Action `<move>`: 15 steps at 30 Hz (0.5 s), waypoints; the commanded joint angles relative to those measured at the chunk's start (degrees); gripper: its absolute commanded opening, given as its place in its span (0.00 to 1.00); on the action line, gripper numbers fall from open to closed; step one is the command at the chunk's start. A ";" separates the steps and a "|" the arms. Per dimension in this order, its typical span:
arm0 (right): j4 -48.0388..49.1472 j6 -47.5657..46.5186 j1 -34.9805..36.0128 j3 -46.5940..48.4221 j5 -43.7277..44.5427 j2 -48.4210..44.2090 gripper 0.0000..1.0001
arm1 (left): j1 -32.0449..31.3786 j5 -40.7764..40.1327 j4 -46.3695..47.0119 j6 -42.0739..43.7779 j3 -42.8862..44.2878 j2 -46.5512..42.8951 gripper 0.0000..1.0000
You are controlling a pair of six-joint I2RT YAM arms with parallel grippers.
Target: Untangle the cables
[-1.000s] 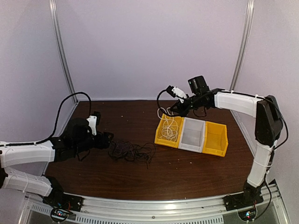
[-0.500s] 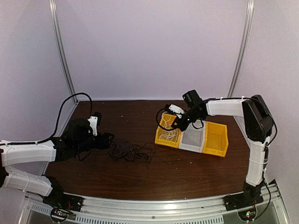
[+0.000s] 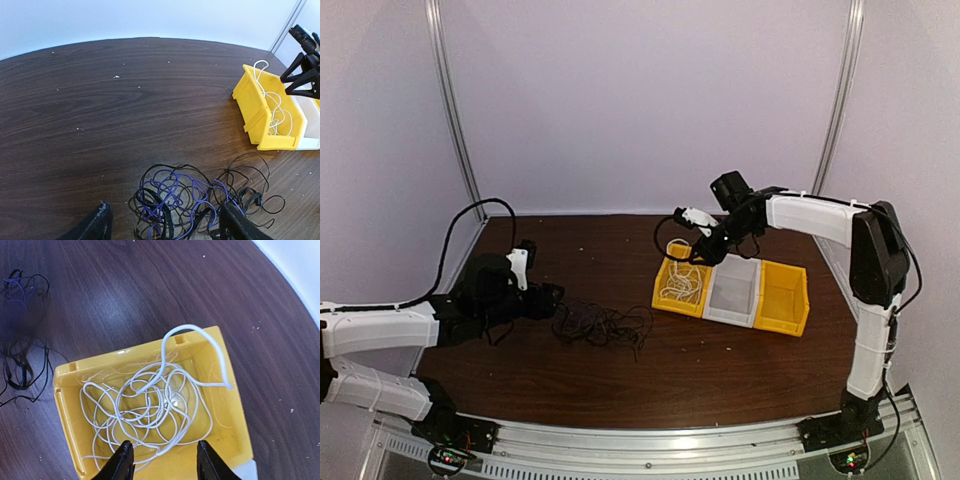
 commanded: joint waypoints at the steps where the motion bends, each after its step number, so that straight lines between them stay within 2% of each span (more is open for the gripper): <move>1: -5.32 -2.29 0.51 4.15 5.56 -5.49 0.48 | -0.15 -0.94 1.47 -0.38 -1.31 -1.88 0.75; 5: -5.68 -4.78 0.50 8.37 8.00 -2.61 0.53 | -0.15 -1.21 2.51 -0.45 -1.83 -1.60 0.75; 15: -10.07 -6.16 0.52 24.51 7.69 12.00 0.49 | -0.15 -0.19 1.79 -0.86 -1.38 -1.87 0.75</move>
